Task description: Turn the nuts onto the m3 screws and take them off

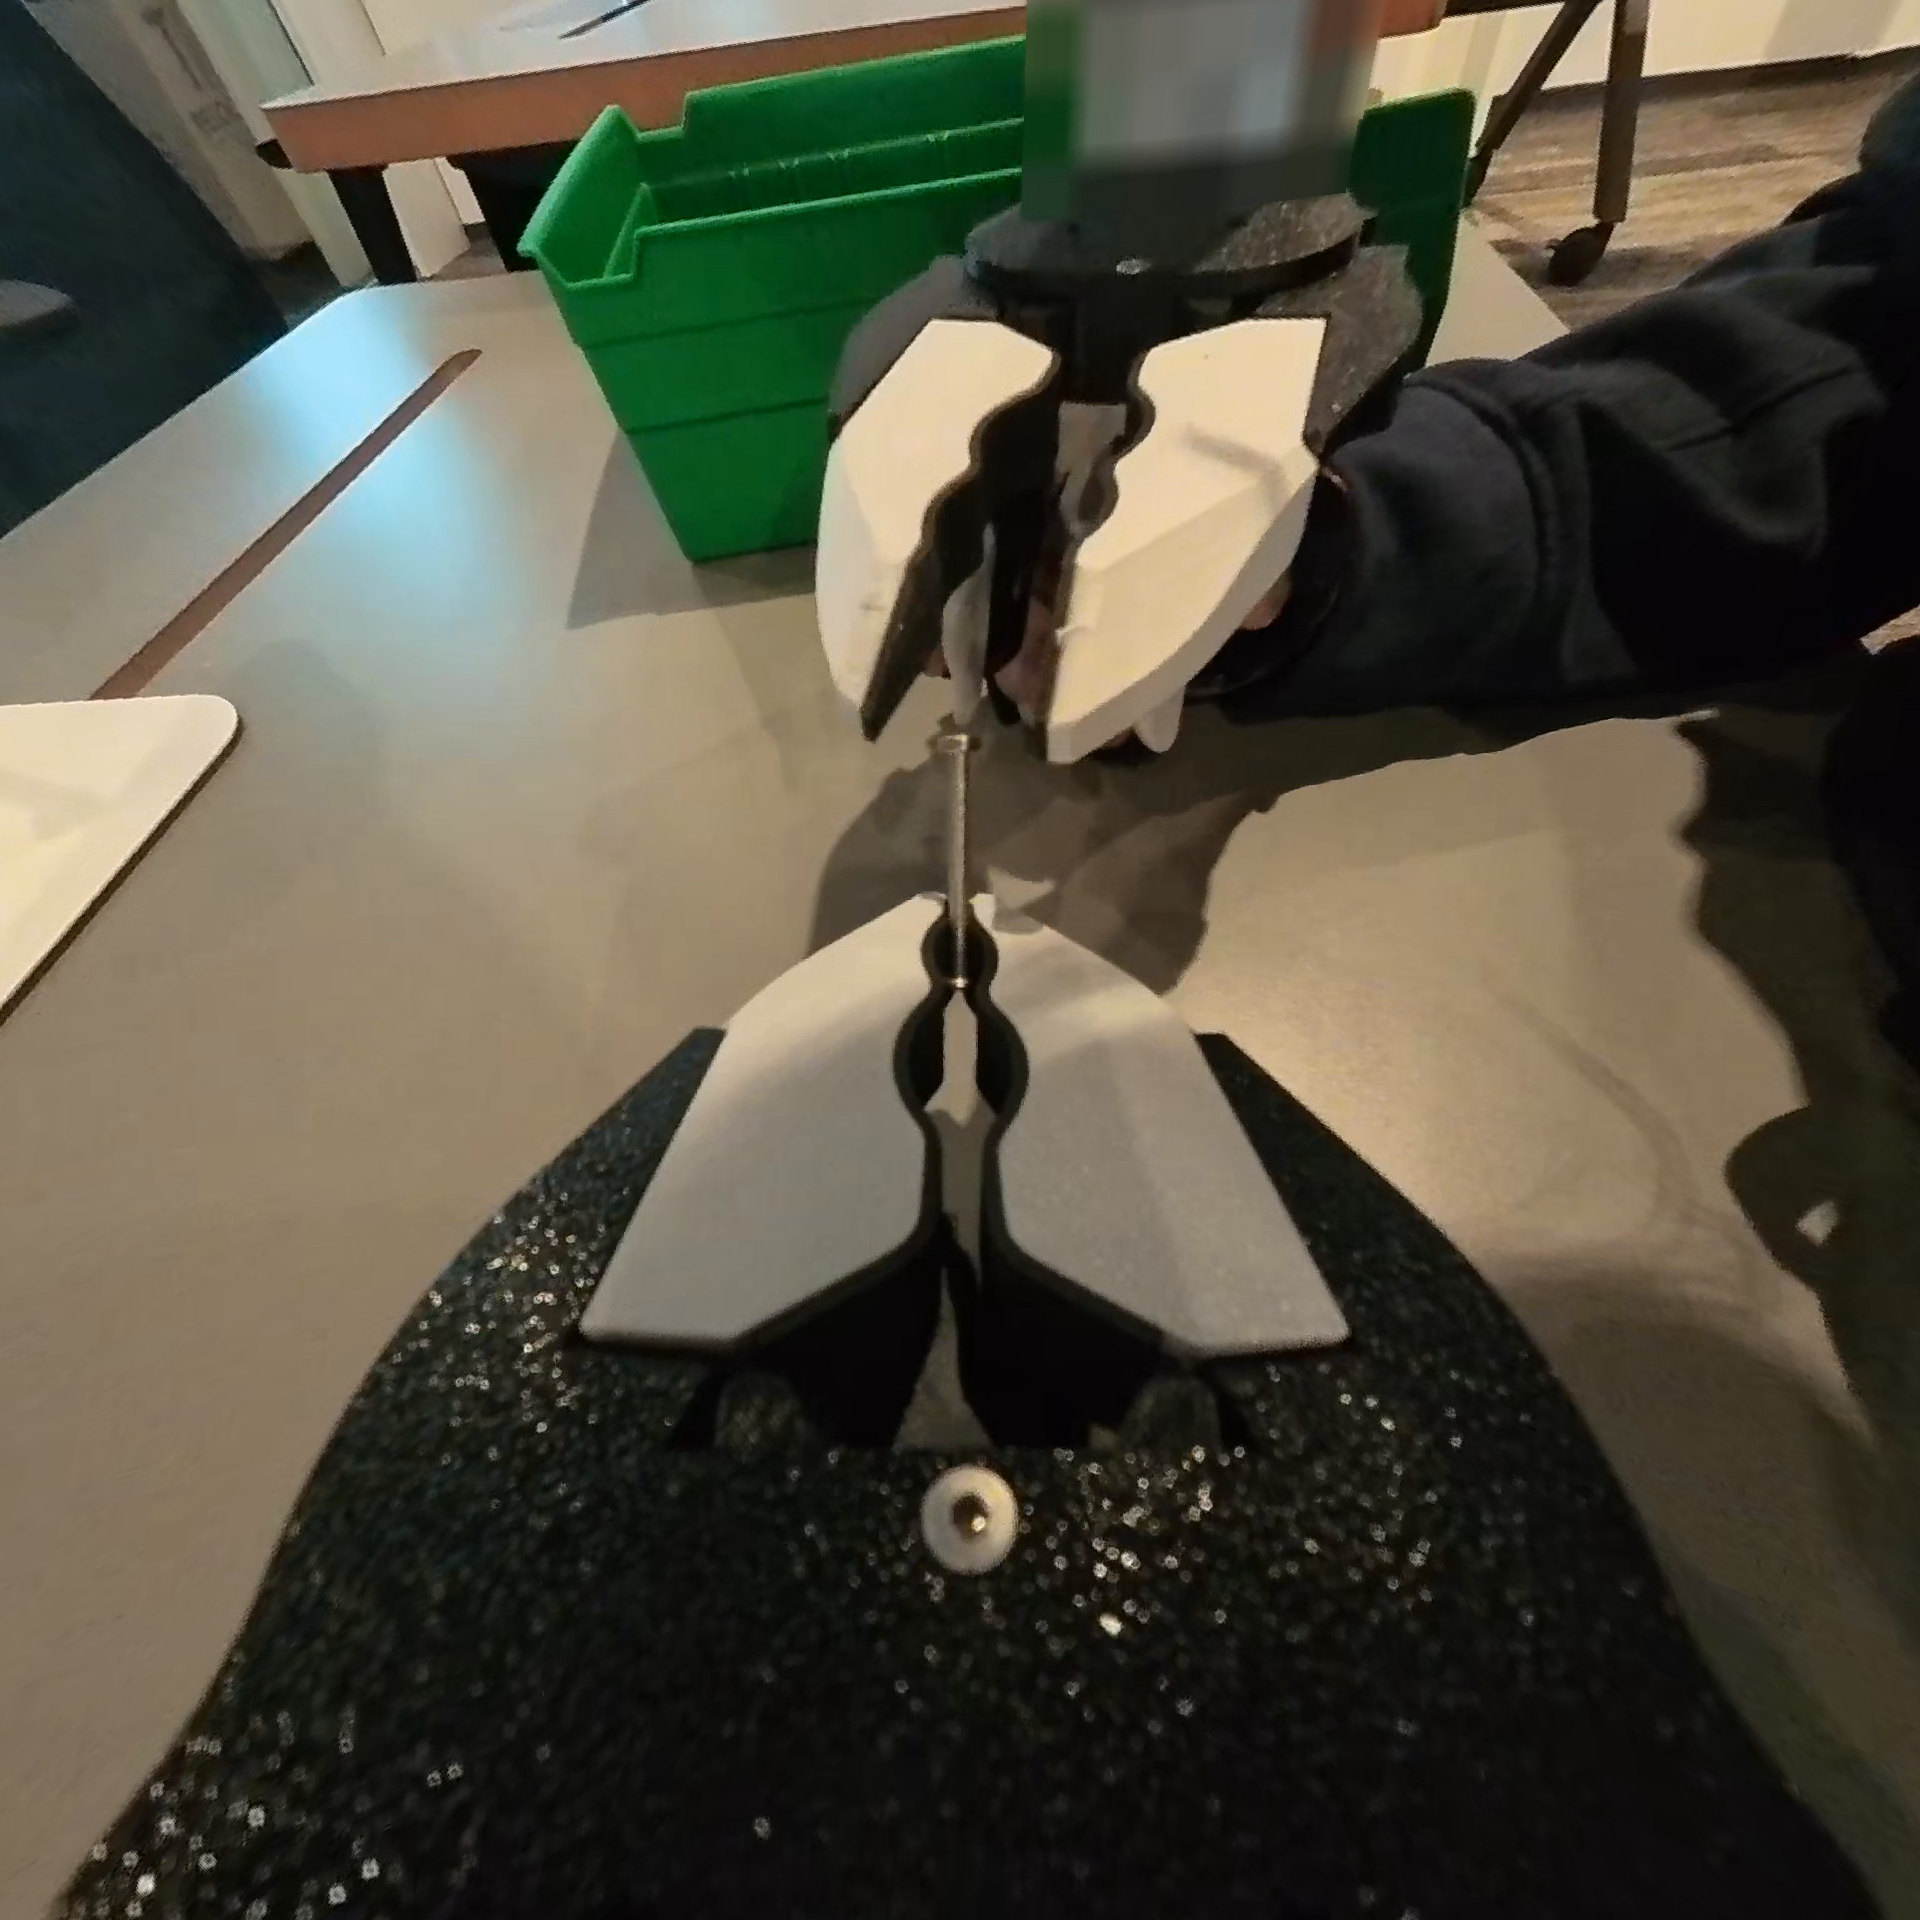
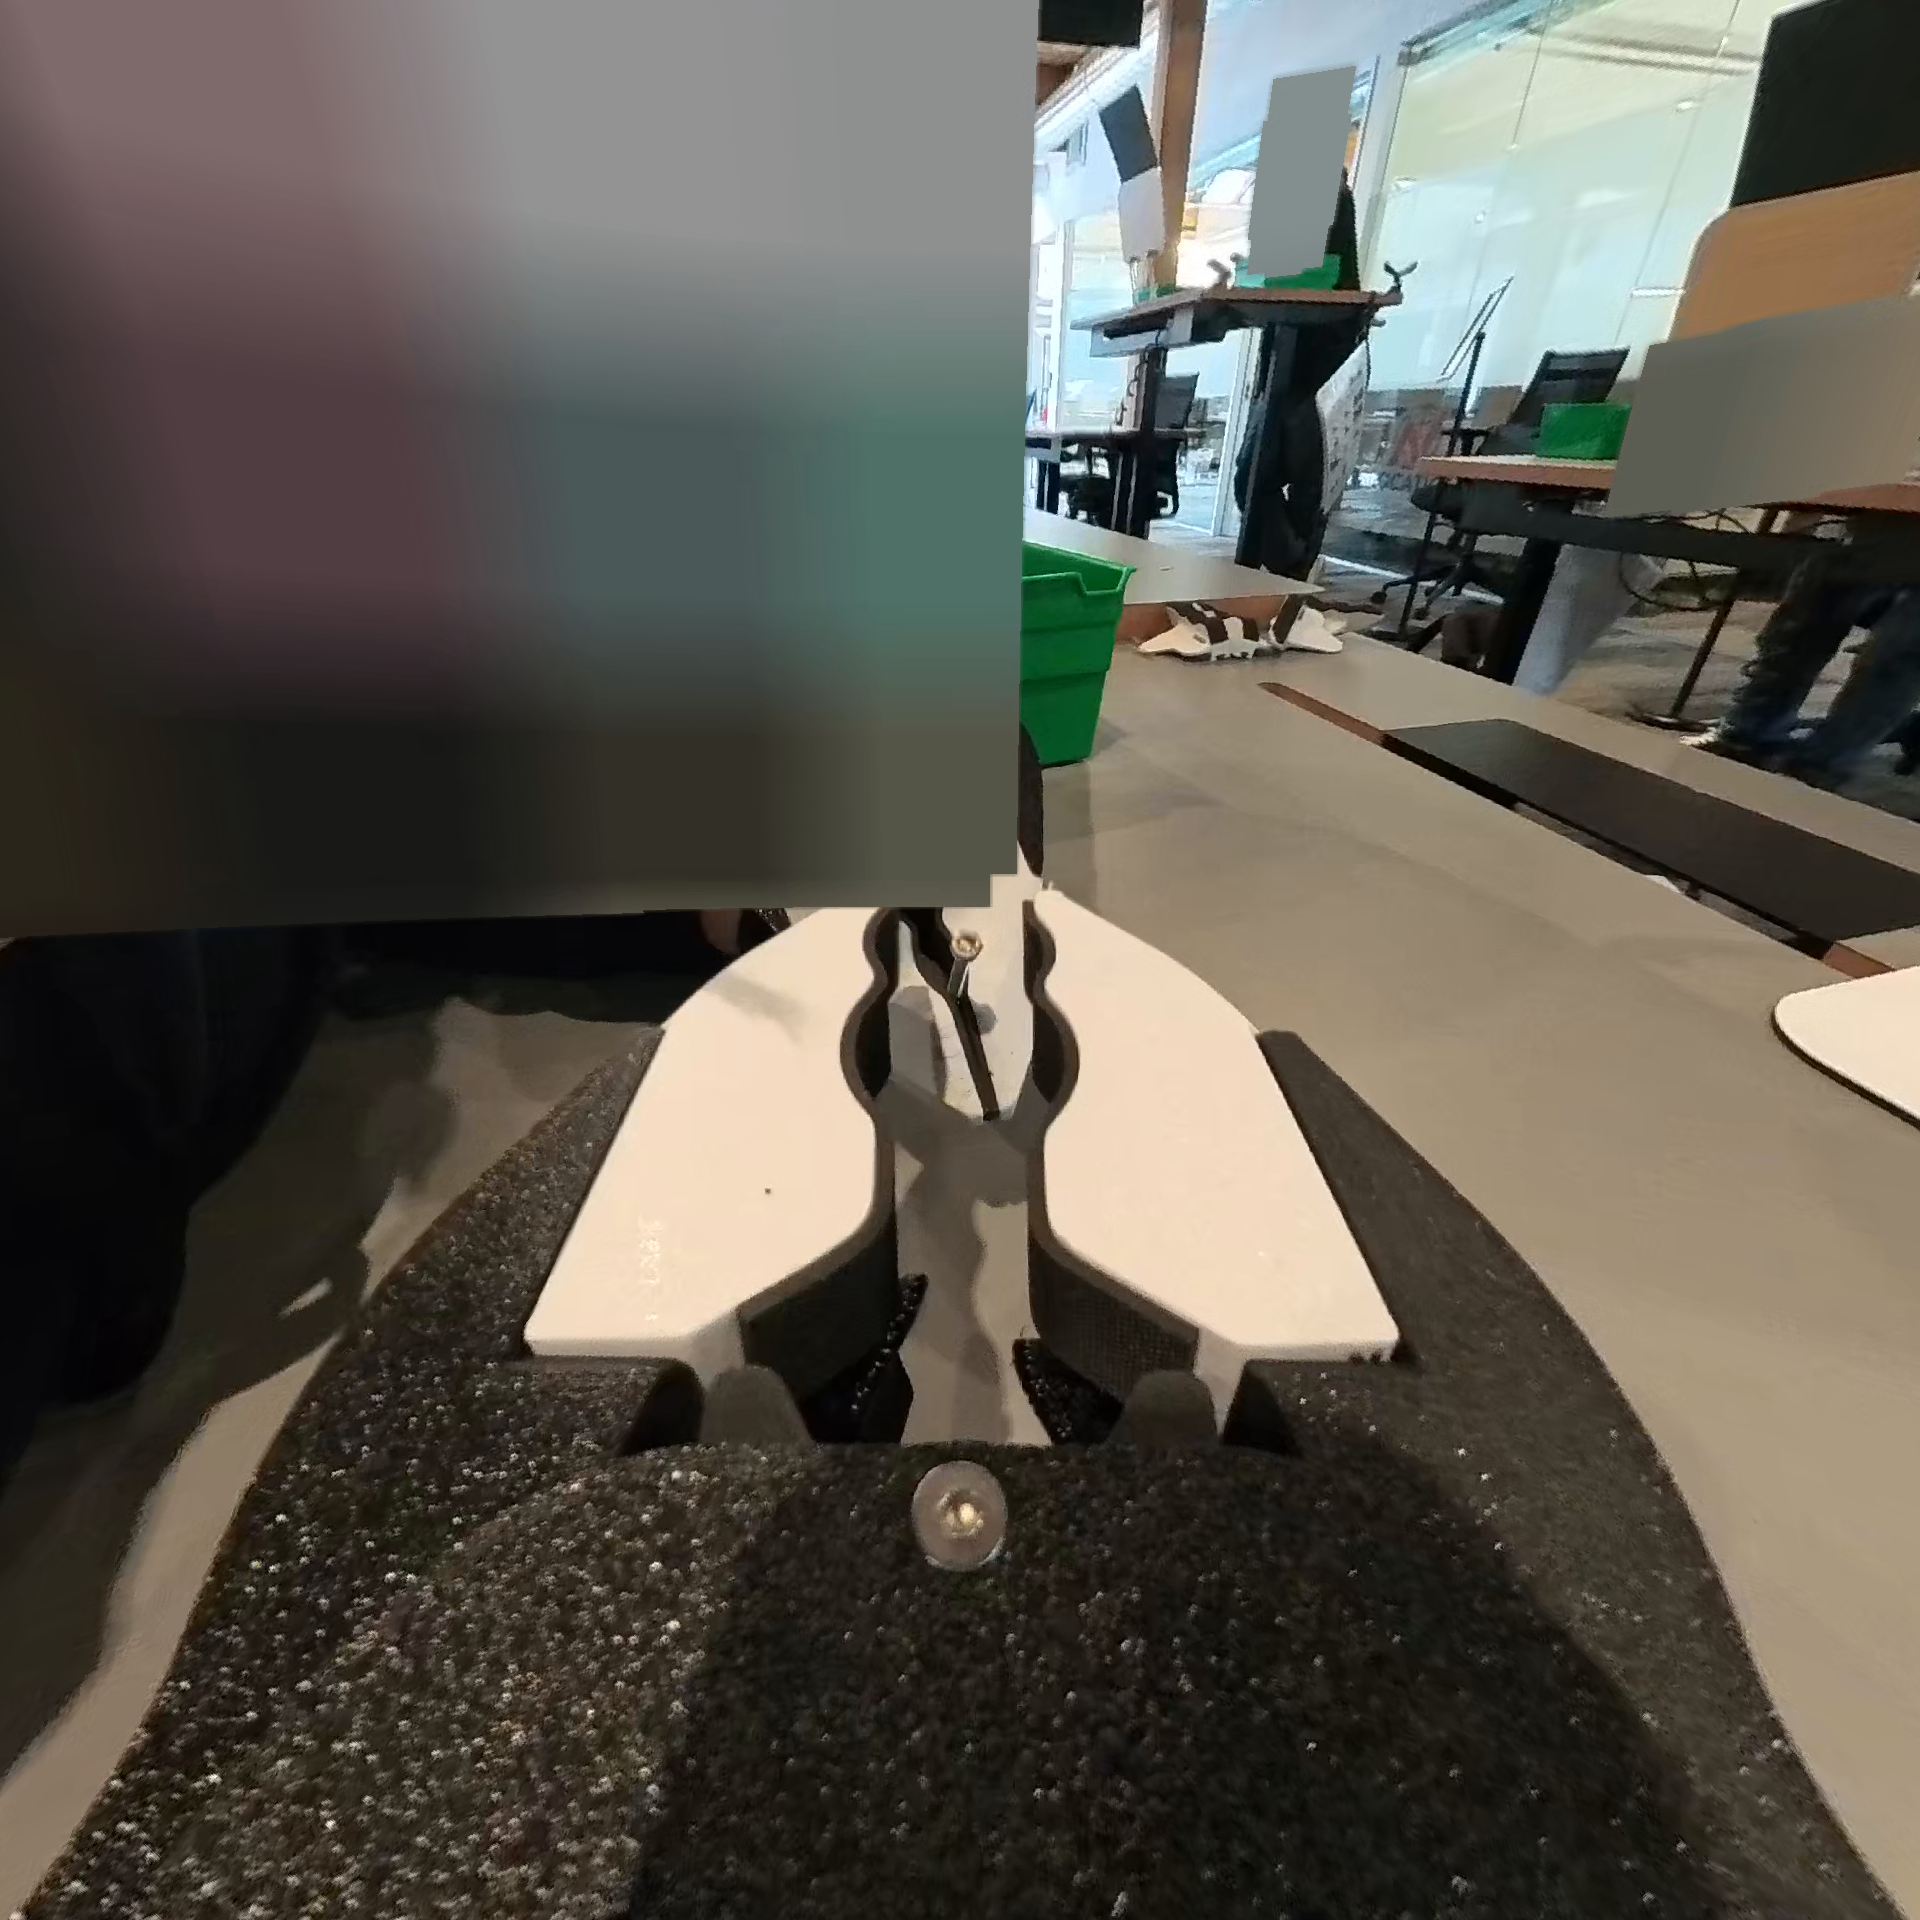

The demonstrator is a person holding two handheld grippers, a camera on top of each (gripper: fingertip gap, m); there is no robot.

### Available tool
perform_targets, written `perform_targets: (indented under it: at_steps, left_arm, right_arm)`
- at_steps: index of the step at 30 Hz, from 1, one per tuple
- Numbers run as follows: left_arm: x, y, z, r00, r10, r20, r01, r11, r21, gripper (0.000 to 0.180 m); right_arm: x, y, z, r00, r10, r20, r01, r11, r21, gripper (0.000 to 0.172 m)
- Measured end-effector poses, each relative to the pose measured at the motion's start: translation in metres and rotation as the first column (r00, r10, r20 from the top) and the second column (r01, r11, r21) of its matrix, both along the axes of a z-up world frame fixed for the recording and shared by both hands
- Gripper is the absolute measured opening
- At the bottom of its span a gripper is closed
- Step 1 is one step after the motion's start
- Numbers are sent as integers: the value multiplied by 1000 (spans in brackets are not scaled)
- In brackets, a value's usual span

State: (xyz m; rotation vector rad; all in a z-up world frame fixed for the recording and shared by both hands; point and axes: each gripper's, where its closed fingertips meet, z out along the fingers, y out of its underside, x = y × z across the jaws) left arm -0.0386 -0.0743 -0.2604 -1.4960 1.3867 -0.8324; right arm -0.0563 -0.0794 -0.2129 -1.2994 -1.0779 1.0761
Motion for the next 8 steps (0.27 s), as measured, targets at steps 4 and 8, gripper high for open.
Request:
perform_targets:
  at_steps: [4, 8]
  left_arm:
    - [2, -5, 1, 999, -34, 5, 34, 999, -2, 0]
    - [5, -13, 7, 994, -96, 49, 97, 995, -18, 0]
  right_arm:
    - [-4, -4, 3, 999, 24, -27, -24, 1000, -12, 26]
    - [-10, -12, 7, 995, 78, -69, -80, 996, -32, 29]
